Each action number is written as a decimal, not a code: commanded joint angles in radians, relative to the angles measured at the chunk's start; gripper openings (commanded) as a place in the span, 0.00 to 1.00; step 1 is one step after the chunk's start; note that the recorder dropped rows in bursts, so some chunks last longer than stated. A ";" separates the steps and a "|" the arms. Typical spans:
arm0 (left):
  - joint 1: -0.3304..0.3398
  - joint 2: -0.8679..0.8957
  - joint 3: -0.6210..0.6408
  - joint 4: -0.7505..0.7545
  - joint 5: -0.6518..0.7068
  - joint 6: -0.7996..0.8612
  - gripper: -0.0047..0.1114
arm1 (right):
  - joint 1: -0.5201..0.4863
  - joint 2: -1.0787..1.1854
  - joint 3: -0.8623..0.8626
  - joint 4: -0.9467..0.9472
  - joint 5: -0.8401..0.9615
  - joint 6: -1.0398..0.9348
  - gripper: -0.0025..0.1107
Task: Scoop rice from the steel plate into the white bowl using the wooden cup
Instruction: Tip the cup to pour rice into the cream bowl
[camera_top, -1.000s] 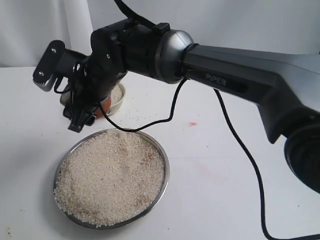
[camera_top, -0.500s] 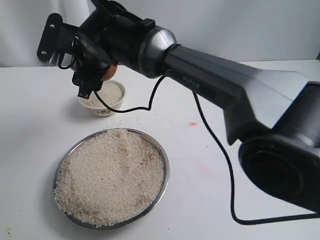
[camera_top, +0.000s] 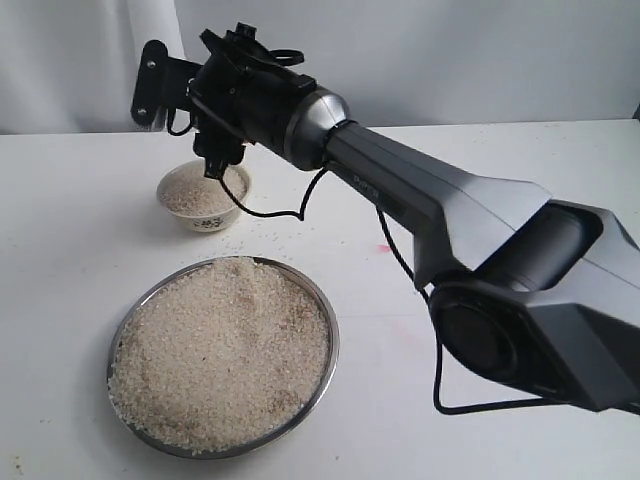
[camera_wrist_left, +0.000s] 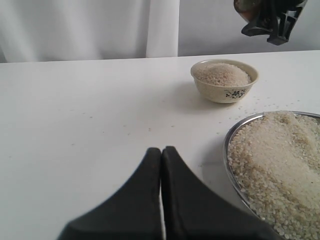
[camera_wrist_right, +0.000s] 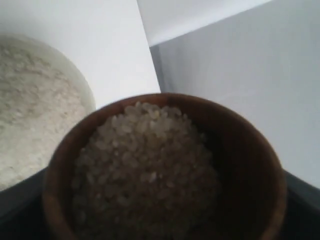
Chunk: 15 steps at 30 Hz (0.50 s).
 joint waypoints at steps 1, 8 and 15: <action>-0.006 -0.003 0.002 0.001 -0.014 0.001 0.04 | -0.006 0.018 -0.010 -0.078 -0.020 -0.022 0.02; -0.006 -0.003 0.002 0.001 -0.014 -0.002 0.04 | -0.002 0.072 -0.010 -0.183 -0.066 -0.022 0.02; -0.006 -0.003 0.002 0.001 -0.014 -0.002 0.04 | 0.000 0.096 -0.010 -0.259 -0.103 -0.022 0.02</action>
